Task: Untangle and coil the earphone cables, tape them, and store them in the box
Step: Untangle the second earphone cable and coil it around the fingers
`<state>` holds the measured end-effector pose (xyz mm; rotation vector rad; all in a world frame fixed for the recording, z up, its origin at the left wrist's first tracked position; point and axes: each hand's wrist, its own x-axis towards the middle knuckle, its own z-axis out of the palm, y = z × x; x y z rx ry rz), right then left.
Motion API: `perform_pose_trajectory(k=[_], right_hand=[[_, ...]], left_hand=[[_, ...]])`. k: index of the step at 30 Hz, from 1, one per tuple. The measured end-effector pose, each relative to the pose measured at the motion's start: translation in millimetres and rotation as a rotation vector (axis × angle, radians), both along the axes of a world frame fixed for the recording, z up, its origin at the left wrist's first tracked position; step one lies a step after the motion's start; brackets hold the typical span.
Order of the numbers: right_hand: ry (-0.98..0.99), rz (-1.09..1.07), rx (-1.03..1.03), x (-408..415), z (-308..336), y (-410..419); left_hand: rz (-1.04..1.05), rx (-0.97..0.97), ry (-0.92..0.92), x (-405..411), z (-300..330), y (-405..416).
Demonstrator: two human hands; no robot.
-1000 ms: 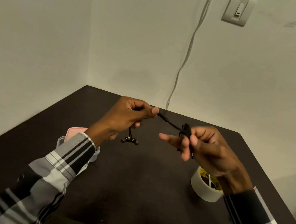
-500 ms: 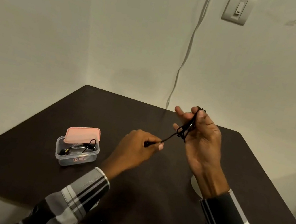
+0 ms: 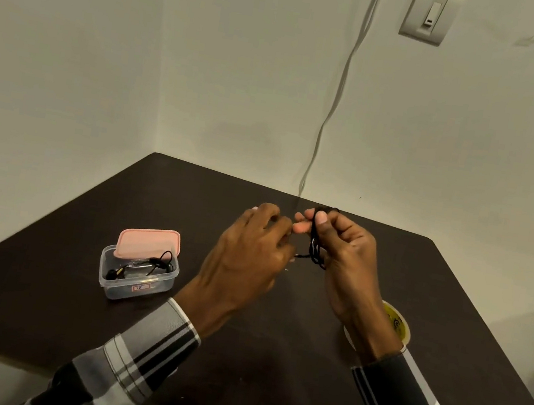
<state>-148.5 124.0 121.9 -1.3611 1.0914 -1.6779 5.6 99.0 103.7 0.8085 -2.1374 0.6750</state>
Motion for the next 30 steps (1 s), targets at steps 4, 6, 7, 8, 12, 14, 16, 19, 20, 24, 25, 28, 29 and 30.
perform_pose_trajectory(k=[4,6,7,8,12,14,16,19,20,24,25,28,29,30], right_hand=[[0.147,0.011,0.025,-3,-1,1],[0.252,-0.003,0.009,-4,-1,0],[0.312,-0.021,-0.008,-5,-2,0],[0.365,-0.033,-0.021,-5,-1,-1],[0.519,-0.005,0.006,-6,-6,0],[0.584,0.048,0.041,-5,-9,0],[0.594,0.124,0.069,-6,-9,0],[0.581,0.24,0.137,-9,-5,2],[0.594,0.264,0.151,-11,-5,3],[0.552,0.288,0.197,-15,-8,3],[0.489,0.292,0.222,-16,-8,3],[0.245,0.357,0.318,-17,-6,5],[0.153,0.393,0.35,-17,-5,6],[0.069,0.432,0.378,-18,-3,6]], left_hand=[[0.03,0.191,-0.012,5,8,1],[0.052,0.38,-0.018,5,13,6],[0.048,0.494,0.049,6,14,8],[0.03,0.59,0.136,7,15,9],[-0.141,0.926,0.464,10,18,2],[-0.249,1.09,0.611,11,20,-3],[-0.318,1.256,0.754,11,25,-5],[-0.337,1.487,0.869,15,29,-9],[-0.345,1.536,0.876,17,29,-11],[-0.498,1.654,0.897,22,28,-19],[-0.563,1.67,0.926,23,27,-20],[-0.693,1.666,1.012,26,19,-22],[-0.69,1.644,1.017,25,15,-23],[-0.67,1.618,1.023,25,11,-24]])
